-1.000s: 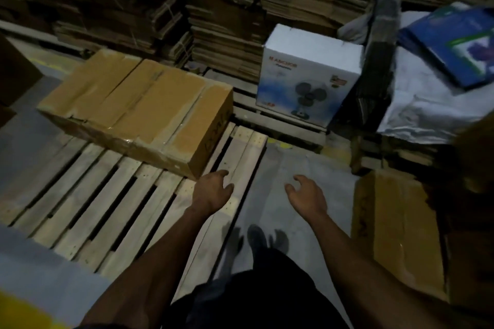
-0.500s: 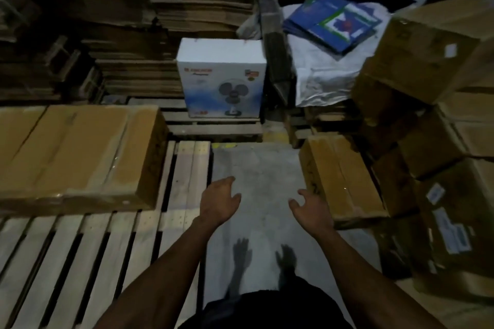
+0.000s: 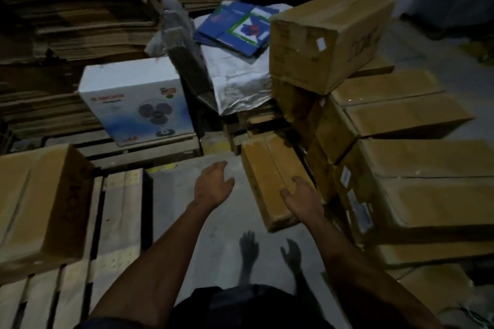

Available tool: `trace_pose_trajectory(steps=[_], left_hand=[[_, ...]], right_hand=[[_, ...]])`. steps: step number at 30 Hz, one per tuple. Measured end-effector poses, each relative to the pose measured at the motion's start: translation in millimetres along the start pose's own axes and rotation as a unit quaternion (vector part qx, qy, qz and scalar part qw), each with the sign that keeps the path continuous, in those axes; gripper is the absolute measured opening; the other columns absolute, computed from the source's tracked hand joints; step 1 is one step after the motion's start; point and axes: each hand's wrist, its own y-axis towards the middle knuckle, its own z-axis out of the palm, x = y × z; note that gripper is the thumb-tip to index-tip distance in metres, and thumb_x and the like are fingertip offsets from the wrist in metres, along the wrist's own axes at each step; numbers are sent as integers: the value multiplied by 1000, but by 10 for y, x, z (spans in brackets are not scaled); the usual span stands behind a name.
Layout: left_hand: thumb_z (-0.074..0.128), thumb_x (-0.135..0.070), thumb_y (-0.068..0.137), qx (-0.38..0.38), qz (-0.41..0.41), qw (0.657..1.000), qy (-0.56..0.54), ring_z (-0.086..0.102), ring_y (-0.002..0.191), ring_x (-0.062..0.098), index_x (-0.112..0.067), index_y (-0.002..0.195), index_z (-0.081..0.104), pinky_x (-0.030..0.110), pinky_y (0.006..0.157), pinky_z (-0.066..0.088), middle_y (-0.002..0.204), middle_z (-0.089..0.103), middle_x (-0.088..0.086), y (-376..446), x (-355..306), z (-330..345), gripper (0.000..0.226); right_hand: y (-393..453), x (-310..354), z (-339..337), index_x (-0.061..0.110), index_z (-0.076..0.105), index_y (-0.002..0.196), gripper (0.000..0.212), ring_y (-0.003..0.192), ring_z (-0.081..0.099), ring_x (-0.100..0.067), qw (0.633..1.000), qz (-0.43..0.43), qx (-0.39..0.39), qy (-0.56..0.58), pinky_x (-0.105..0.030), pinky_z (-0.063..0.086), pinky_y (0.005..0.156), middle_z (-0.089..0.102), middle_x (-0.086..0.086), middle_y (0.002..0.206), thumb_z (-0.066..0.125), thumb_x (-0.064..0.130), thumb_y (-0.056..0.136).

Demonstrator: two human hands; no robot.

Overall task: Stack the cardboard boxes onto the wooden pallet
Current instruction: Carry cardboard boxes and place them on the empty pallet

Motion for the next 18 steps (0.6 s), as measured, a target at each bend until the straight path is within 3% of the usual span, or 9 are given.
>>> trace_pose_trajectory(steps=[6, 12, 15, 18], left_hand=[[59, -29, 96, -27, 47, 998, 16, 44, 133, 32, -10, 144, 44, 38, 104, 38, 146, 48, 14, 628, -829, 20, 54], [61, -32, 92, -29, 88, 995, 21, 46, 131, 32, -11, 146, 42, 38, 103, 41, 145, 48, 13, 1569, -1237, -41, 61], [58, -42, 92, -31, 118, 993, 8, 51, 125, 34, -12, 140, 45, 43, 98, 47, 138, 54, 14, 2270, -1328, -97, 59], [51, -48, 96, -44, 122, 991, -38, 43, 135, 34, -11, 148, 36, 45, 108, 40, 149, 44, 15, 3069, -1456, -225, 67]], right_hand=[[535, -193, -719, 16, 37, 153, 68, 136, 45, -34, 999, -11, -34, 14, -44, 41, 109, 46, -11, 151, 57, 46, 96], [1265, -27, -1169, 16, 48, 142, 56, 126, 52, -32, 996, -26, -84, 23, -43, 48, 100, 55, -8, 139, 56, 49, 97], [1757, 148, -1399, 19, 43, 146, 63, 130, 50, -32, 993, -12, -112, 26, -46, 47, 103, 52, -8, 144, 54, 55, 95], [2332, 388, -1712, 16, 45, 143, 62, 130, 51, -33, 982, -5, -181, 63, -43, 45, 101, 54, -8, 141, 55, 54, 95]])
